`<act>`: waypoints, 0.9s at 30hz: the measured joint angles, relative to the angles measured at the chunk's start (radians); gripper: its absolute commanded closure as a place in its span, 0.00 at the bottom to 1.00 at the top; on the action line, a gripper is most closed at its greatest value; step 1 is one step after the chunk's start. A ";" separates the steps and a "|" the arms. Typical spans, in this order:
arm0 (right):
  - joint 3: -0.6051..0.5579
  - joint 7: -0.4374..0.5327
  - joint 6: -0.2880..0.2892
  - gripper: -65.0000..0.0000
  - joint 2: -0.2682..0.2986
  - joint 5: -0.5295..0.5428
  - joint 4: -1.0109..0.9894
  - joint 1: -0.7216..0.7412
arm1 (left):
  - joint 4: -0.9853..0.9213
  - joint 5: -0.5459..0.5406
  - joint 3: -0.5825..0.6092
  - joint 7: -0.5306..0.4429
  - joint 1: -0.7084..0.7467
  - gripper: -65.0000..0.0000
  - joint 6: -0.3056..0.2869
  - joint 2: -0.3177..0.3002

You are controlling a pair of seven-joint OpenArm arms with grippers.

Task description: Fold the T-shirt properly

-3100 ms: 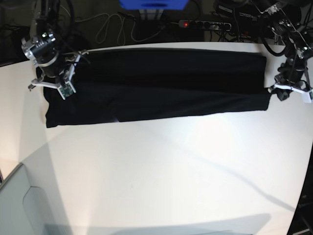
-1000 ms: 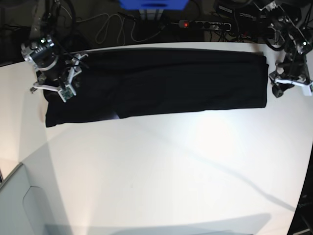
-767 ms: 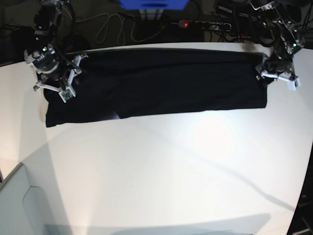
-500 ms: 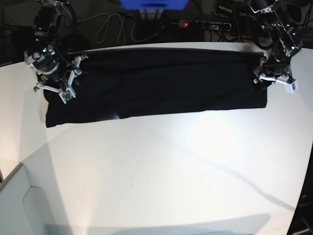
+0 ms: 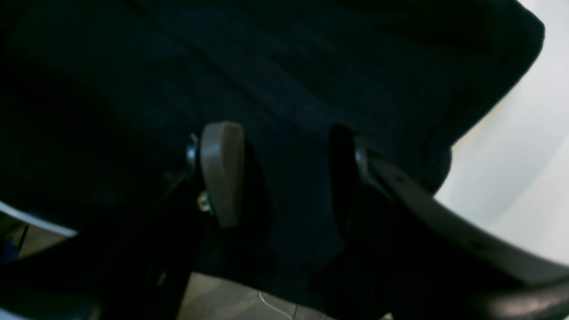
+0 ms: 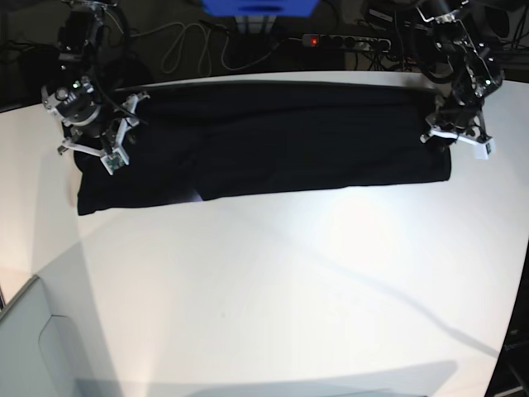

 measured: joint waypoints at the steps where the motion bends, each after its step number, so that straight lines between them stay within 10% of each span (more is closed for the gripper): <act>1: 0.001 0.000 0.000 0.56 0.000 0.000 0.000 0.000 | 0.000 -0.001 0.000 -0.001 0.000 0.95 0.000 0.005; 27: -0.043 0.002 0.000 0.56 -0.011 0.002 -0.057 0.025 | 0.149 0.039 -0.097 0.059 -0.039 1.00 0.017 -0.048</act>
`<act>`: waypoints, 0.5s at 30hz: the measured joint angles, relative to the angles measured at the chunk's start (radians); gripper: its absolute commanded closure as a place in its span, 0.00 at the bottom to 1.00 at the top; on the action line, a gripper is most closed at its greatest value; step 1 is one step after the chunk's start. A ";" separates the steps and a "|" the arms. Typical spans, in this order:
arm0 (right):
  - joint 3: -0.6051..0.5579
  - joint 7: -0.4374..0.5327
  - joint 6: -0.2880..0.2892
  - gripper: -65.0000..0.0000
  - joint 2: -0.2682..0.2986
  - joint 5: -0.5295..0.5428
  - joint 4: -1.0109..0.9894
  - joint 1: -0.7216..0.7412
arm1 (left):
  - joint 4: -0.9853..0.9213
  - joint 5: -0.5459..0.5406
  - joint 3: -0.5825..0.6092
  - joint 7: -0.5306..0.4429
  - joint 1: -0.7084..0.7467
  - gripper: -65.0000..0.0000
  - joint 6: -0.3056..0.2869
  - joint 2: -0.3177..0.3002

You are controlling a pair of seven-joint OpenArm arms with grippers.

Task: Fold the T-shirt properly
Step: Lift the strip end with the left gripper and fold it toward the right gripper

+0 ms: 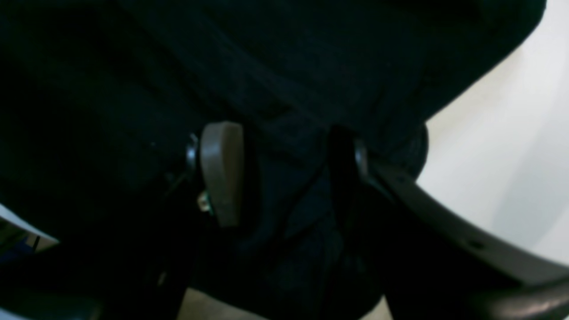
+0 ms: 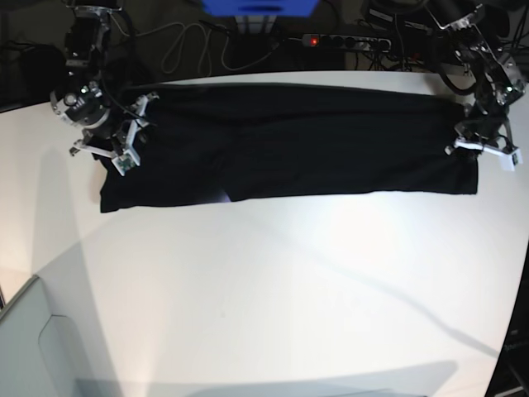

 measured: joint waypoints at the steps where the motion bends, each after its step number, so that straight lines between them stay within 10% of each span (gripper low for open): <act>1: 0.000 0.000 0.000 0.56 0.002 0.000 0.000 0.002 | 0.040 -0.003 -0.002 -0.002 -0.002 1.00 0.003 0.018; 10: -0.002 0.000 0.000 0.56 0.002 0.000 0.000 0.004 | 0.407 0.000 0.000 0.183 -0.002 1.00 -0.002 0.319; 15: -0.002 0.000 0.000 0.56 0.002 0.000 0.000 0.005 | 0.417 0.013 0.150 0.232 0.003 1.00 0.002 0.379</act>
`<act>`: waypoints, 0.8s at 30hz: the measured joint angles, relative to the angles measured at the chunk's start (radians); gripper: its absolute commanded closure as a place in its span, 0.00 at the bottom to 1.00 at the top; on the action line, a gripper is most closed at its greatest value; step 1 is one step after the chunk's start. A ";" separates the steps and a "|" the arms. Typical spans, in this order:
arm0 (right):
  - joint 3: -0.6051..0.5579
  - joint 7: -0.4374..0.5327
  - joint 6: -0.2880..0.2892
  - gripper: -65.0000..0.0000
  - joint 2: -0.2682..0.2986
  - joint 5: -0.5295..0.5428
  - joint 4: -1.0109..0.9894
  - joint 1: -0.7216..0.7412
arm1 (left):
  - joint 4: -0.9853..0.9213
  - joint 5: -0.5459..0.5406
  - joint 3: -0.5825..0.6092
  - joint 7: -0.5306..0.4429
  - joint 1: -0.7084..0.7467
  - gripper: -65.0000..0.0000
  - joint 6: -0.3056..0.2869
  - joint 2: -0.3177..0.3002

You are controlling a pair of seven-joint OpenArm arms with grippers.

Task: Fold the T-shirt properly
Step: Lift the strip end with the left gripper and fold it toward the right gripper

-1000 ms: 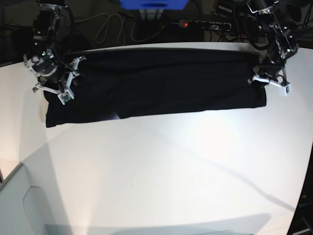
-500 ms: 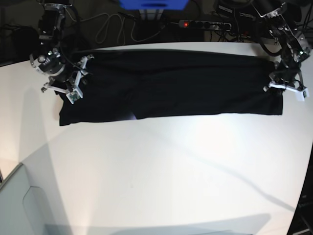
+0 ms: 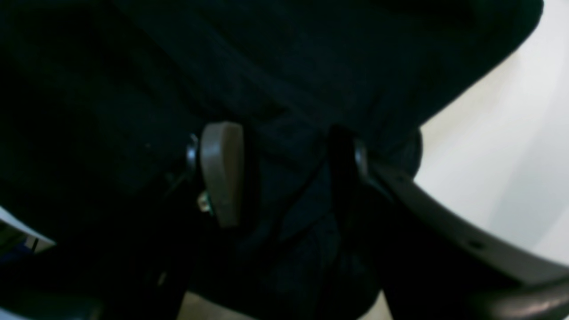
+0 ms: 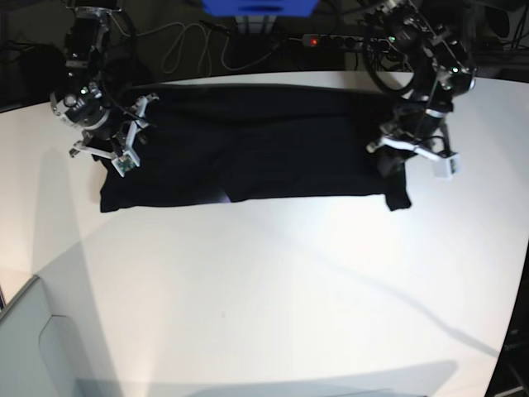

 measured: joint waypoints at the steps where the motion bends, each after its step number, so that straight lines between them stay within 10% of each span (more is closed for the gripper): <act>1: 0.000 0.000 0.000 0.56 0.000 0.000 0.000 0.000 | 0.000 0.000 0.039 -0.018 0.006 1.00 0.000 0.001; 24: 0.000 0.000 0.000 0.56 0.001 0.000 0.002 -0.005 | -0.258 0.135 0.598 -0.172 0.003 1.00 0.008 0.008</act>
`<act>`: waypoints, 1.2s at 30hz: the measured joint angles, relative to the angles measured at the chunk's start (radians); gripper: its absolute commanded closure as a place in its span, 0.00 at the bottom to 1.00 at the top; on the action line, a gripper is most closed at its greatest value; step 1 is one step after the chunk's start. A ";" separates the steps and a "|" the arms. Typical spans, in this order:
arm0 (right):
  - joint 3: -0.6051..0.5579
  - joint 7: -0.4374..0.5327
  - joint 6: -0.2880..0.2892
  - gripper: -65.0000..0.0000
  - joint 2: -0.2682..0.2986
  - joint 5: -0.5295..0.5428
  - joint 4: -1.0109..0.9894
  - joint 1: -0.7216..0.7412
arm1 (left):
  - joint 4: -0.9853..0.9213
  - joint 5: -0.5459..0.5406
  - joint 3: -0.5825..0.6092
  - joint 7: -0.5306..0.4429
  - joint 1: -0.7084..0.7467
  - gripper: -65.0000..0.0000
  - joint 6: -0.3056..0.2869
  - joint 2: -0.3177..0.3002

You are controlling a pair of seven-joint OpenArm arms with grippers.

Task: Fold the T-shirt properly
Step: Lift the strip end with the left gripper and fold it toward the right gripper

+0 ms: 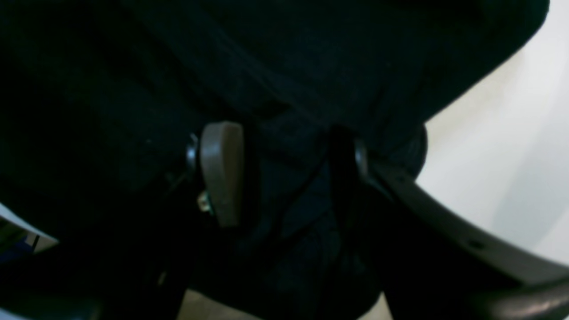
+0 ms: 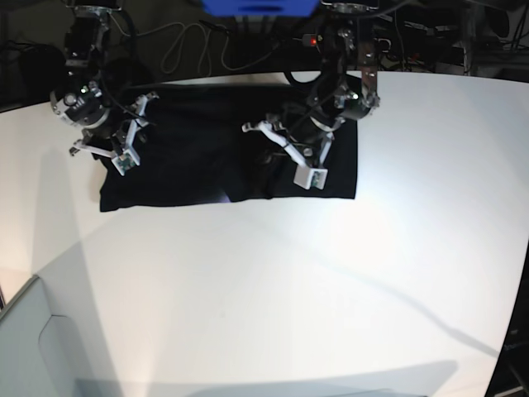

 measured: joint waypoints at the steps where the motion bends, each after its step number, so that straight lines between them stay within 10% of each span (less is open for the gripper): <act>1: 0.000 0.000 0.000 0.56 0.000 0.000 0.000 0.000 | -0.007 0.001 0.000 0.000 -0.004 1.00 0.000 0.000; 20: 0.000 0.000 0.000 0.56 0.000 0.000 0.000 0.000 | -0.013 0.001 0.005 0.009 -0.054 1.00 0.000 0.002; 27: 0.000 0.000 0.000 0.56 0.000 0.000 0.001 0.000 | -0.004 -0.005 0.005 0.010 -0.050 0.46 0.001 0.000; 36: 0.004 -0.010 0.000 0.55 0.000 -0.003 0.094 0.001 | 0.121 -0.014 -0.003 0.010 -0.023 0.44 0.000 -0.001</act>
